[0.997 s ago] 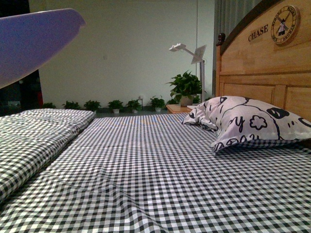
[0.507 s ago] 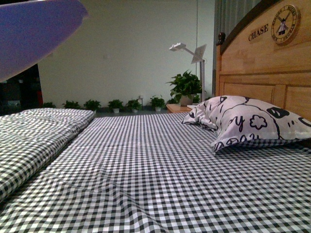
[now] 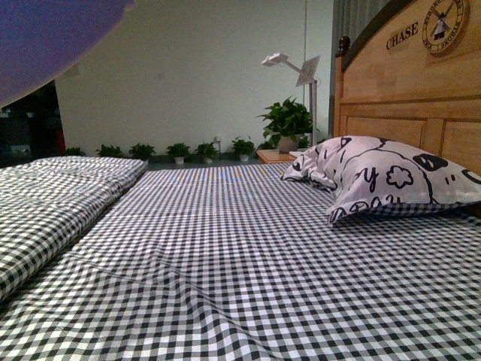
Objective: Clean up trash
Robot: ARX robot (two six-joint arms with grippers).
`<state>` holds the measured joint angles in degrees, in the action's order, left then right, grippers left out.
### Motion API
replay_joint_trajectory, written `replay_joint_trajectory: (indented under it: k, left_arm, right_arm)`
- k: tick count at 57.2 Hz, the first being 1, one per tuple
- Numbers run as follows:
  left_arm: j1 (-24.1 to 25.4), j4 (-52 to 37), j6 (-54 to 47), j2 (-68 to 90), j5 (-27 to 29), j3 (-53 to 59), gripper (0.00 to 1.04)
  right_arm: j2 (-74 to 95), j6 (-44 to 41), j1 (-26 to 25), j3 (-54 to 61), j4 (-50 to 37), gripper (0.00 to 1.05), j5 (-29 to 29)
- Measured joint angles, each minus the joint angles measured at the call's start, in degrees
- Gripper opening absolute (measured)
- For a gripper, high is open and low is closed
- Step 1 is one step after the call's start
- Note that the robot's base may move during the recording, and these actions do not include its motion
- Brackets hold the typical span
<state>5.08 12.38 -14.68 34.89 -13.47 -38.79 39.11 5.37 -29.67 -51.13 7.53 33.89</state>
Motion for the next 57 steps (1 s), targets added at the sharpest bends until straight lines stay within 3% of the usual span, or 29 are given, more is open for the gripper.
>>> replay_joint_trajectory:
  k: [57]
  left_arm:
    - [0.0, 0.0, 0.0, 0.0, 0.0, 0.0, 0.28]
  right_arm:
    - [0.0, 0.0, -0.1, 0.0, 0.0, 0.21, 0.0]
